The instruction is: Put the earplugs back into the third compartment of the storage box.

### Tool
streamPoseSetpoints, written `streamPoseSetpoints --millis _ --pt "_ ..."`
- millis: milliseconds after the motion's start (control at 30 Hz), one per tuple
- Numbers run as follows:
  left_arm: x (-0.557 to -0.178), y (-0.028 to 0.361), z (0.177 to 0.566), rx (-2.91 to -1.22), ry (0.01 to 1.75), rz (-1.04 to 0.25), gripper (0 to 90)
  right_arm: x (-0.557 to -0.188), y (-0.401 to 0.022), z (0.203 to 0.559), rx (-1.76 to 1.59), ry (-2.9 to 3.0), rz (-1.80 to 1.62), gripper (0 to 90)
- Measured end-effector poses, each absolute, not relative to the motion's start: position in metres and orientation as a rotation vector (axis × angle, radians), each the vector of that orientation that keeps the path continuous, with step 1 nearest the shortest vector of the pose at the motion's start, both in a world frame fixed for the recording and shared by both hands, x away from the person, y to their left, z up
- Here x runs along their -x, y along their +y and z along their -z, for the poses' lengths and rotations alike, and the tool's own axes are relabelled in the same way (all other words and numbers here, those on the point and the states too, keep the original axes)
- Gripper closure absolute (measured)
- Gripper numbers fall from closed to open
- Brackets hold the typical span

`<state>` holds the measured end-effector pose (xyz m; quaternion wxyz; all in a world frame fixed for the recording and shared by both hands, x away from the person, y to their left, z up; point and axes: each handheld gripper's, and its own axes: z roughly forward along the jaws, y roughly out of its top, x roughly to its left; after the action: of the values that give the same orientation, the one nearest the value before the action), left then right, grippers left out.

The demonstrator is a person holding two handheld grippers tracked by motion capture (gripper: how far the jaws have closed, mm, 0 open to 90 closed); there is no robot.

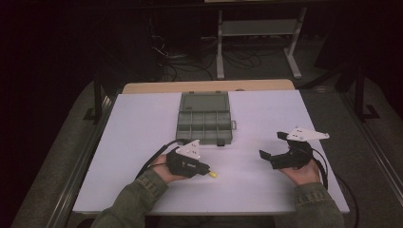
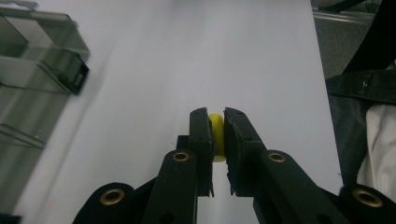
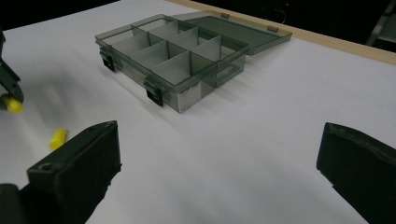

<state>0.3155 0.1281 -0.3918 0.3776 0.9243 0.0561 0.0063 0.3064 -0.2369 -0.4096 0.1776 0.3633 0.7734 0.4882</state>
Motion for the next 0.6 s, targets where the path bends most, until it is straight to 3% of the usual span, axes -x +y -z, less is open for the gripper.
streamPoseSetpoints --millis 600 --pt "-0.357 0.125 0.342 -2.358 0.135 -0.076 82.4 -0.306 -0.237 0.41 -1.03 2.189 -1.385 0.0"
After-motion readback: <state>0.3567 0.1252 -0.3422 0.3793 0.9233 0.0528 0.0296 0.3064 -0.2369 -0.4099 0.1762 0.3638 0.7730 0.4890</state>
